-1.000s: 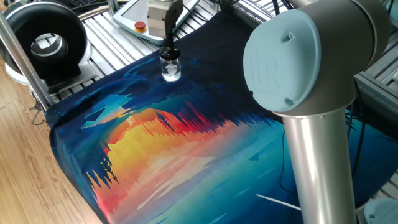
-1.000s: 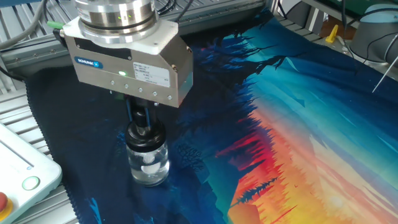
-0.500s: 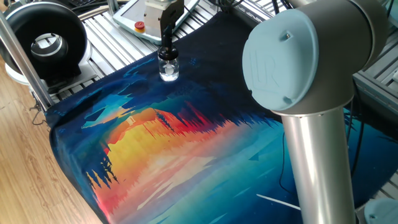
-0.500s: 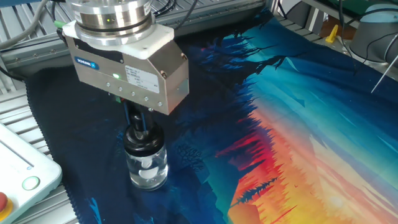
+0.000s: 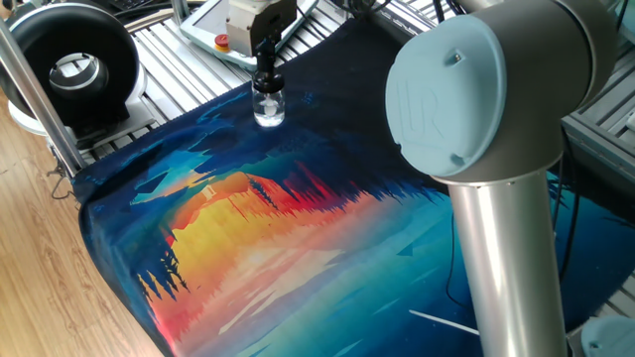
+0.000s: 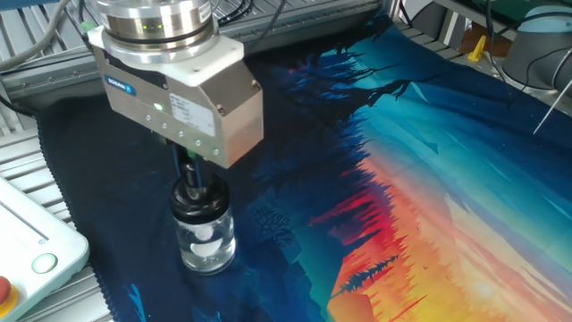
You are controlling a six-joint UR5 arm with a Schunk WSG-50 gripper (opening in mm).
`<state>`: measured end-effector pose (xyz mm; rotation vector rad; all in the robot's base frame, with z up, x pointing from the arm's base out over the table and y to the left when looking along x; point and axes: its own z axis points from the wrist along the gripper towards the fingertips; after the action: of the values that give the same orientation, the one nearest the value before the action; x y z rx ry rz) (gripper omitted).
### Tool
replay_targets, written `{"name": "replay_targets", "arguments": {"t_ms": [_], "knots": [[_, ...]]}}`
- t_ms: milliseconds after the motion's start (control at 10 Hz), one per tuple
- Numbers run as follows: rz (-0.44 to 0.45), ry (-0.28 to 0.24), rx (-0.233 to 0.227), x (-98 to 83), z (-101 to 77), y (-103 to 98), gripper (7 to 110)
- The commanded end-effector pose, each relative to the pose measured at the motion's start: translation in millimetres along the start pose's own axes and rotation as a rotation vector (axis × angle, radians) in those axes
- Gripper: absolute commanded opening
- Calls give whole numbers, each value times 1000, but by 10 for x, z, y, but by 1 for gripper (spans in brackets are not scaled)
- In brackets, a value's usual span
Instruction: Screw the lid onto the jar
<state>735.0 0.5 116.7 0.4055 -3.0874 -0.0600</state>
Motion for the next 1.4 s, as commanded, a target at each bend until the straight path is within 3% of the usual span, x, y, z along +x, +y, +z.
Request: {"name": "replay_targets", "arguments": {"t_ms": [0, 400, 1000, 1300], "knots": [[193, -8, -30, -35, -20, 62, 7], [336, -20, -17, -66, -14, 29, 7], [491, -40, -94, -158, 4, 205, 7], [476, -34, -95, -113, 17, 135, 7]]}}
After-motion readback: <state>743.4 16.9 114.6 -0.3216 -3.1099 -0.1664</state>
